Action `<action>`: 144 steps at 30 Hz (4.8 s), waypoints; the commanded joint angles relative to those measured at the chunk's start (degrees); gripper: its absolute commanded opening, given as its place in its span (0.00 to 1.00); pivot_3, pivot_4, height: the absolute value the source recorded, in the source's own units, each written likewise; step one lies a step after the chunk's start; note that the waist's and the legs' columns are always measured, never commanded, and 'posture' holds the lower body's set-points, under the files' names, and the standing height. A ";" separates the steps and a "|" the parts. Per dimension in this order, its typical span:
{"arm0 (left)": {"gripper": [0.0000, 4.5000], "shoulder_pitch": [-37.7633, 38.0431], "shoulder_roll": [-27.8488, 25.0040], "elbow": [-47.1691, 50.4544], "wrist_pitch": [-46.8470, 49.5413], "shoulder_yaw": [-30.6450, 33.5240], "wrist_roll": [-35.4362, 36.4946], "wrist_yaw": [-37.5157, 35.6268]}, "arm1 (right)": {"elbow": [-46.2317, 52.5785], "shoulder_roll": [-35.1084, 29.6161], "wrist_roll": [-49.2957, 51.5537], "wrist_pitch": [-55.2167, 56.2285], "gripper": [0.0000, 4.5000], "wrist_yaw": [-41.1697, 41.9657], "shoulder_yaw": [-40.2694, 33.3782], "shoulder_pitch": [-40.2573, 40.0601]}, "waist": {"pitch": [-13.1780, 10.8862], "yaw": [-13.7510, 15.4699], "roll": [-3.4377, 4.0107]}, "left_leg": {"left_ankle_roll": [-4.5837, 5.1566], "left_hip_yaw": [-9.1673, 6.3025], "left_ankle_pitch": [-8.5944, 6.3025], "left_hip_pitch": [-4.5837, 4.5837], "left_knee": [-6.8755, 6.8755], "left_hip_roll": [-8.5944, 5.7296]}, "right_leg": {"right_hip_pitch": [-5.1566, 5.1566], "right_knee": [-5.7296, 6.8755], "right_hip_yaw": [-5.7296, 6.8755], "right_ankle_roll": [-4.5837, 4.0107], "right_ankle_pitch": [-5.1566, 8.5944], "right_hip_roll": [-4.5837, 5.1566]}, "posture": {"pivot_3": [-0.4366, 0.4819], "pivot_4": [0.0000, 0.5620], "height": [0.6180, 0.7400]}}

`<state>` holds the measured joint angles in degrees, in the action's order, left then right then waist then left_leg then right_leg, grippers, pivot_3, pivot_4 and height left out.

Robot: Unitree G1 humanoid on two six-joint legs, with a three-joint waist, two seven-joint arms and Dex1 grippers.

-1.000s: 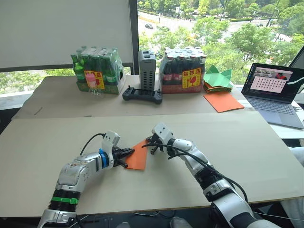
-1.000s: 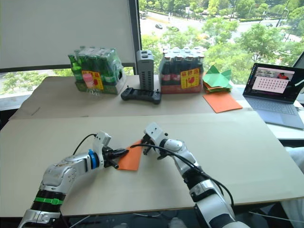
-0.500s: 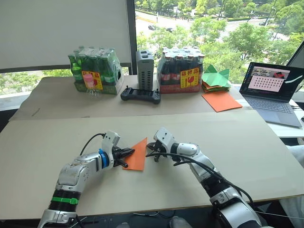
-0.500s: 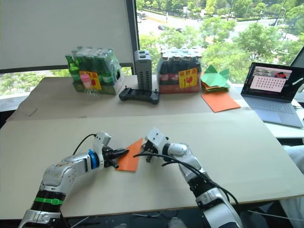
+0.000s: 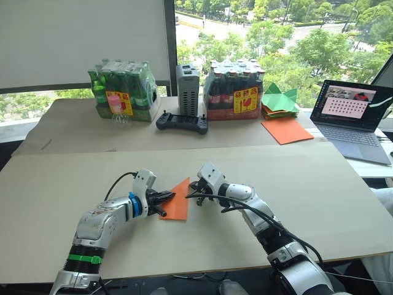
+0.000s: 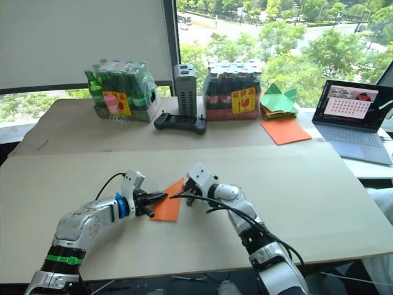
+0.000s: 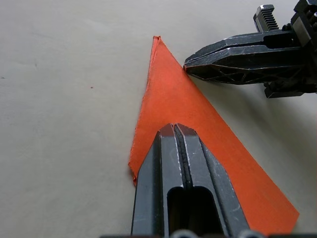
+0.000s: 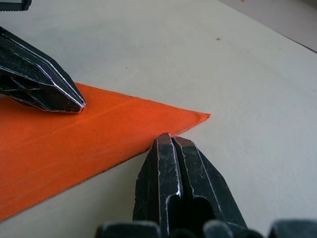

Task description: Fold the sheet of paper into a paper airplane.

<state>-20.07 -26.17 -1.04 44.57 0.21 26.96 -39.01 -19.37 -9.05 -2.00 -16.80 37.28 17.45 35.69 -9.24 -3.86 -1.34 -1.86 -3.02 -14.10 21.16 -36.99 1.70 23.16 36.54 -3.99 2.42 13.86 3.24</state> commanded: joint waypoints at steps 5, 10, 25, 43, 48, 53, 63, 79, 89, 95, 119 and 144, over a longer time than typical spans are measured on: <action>0.00 0.98 -0.10 -1.56 1.39 -1.07 -1.16 0.41 | 4.50 1.23 1.02 -0.11 0.00 2.15 0.81 -0.83 | -0.01 0.00 0.00 | 0.00 0.00 0.00 0.00 0.00 0.00 | 0.00 0.00 0.00 0.00 0.00 0.00 | 0.48 0.27 1.00; 0.00 0.99 -0.09 -1.59 1.30 -1.16 -1.26 0.41 | 2.82 0.47 -0.50 -0.45 0.00 2.68 2.73 -1.51 | -0.01 0.00 0.00 | 0.00 0.00 0.00 0.00 0.00 0.00 | 0.00 0.00 0.00 0.00 0.00 0.00 | 0.48 0.27 1.00; 0.00 1.09 0.20 -1.46 1.43 -0.78 -1.10 0.82 | 10.56 -3.35 0.02 -5.27 0.00 9.96 7.05 -7.54 | 0.00 0.09 0.00 | 0.00 0.00 0.00 -0.04 0.00 0.00 | -0.04 0.00 0.00 0.02 0.01 0.00 | 0.48 0.27 1.00; 0.00 0.51 0.23 -1.95 1.40 -0.53 -1.12 0.78 | 16.66 -5.84 2.12 -10.60 0.00 15.09 9.38 -9.51 | 0.00 0.27 0.00 | 0.00 0.00 0.00 -0.04 0.00 0.00 | -0.04 -0.02 0.01 0.03 0.02 -0.01 | 0.48 0.27 1.00; 0.00 0.21 0.06 -2.08 1.57 -0.25 -1.00 0.72 | 15.99 -5.80 2.23 -10.29 0.00 14.79 8.93 -8.98 | 0.00 0.29 0.00 | 0.00 0.00 0.00 -0.03 0.00 -0.01 | -0.04 -0.02 0.01 0.03 0.02 -0.01 | 0.48 0.27 1.00; 0.00 -0.42 -0.13 -2.34 1.82 0.25 -0.79 0.68 | 16.29 -5.53 3.29 -10.81 0.00 14.82 7.93 -8.21 | -0.01 0.29 0.00 | 0.00 0.00 0.00 -0.04 0.00 0.00 | -0.04 -0.01 0.01 0.02 0.02 -0.01 | 0.48 0.27 1.00; 0.00 -0.57 -0.22 -2.71 1.55 0.13 -0.89 0.39 | 17.57 -4.60 5.64 -10.65 0.00 13.20 4.59 -6.34 | -0.01 0.28 -0.01 | 0.00 0.00 0.00 -0.03 0.00 0.00 | -0.03 -0.01 0.01 0.02 0.02 -0.01 | 0.48 0.27 1.00; 0.00 -3.75 1.32 3.00 9.15 5.93 6.54 1.68 | 20.91 -3.73 11.59 -12.44 0.00 8.20 -4.05 -0.95 | -0.16 0.31 -0.11 | 0.00 -0.03 0.00 0.14 0.00 0.00 | 0.12 -0.02 0.02 0.01 0.02 -0.01 | 0.48 0.27 1.00; 0.00 -7.23 -1.32 4.55 15.62 12.59 14.14 1.08 | 21.39 -3.60 12.10 -12.59 0.00 5.71 -3.89 -2.45 | -0.18 0.15 -0.14 | -0.20 -0.04 0.12 1.08 -0.15 0.00 | 1.16 0.31 0.01 -0.06 -0.03 0.01 | 0.48 0.27 1.00; 0.00 -7.44 -4.53 0.99 15.94 13.07 15.13 -1.93 | 20.99 -3.76 12.31 -12.42 0.00 4.71 -4.43 -2.37 | -0.18 0.12 -0.14 | -0.22 -0.04 0.13 1.07 -0.15 -0.01 | 1.14 0.33 0.01 -0.05 -0.02 0.01 | 0.48 0.27 1.00; 0.32 -13.25 -8.38 -9.31 18.54 7.34 15.76 -13.48 | 21.92 -5.68 12.79 -12.91 0.00 3.30 -5.12 -3.27 | -0.20 0.06 -0.18 | -0.22 -0.04 0.14 1.08 -0.18 -0.02 | 1.14 0.36 0.02 -0.05 -0.03 0.00 | 0.48 0.27 1.00; 0.32 -12.56 -6.43 -12.27 18.94 4.25 14.12 -13.91 | 22.95 -6.72 12.90 -13.40 0.00 2.40 -5.28 -4.21 | -0.20 0.05 -0.17 | -0.21 -0.04 0.14 1.08 -0.30 -0.02 | 1.14 0.48 0.02 -0.05 -0.03 0.01 | 0.48 0.27 1.00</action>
<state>-31.96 -32.69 -13.55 64.23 4.37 41.22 -52.44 0.75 -15.48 10.22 -30.19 39.76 13.00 31.10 -9.43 -3.81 -1.51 -2.07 -3.06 -13.96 22.24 -37.29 1.68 24.30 37.02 -3.97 2.37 13.83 3.24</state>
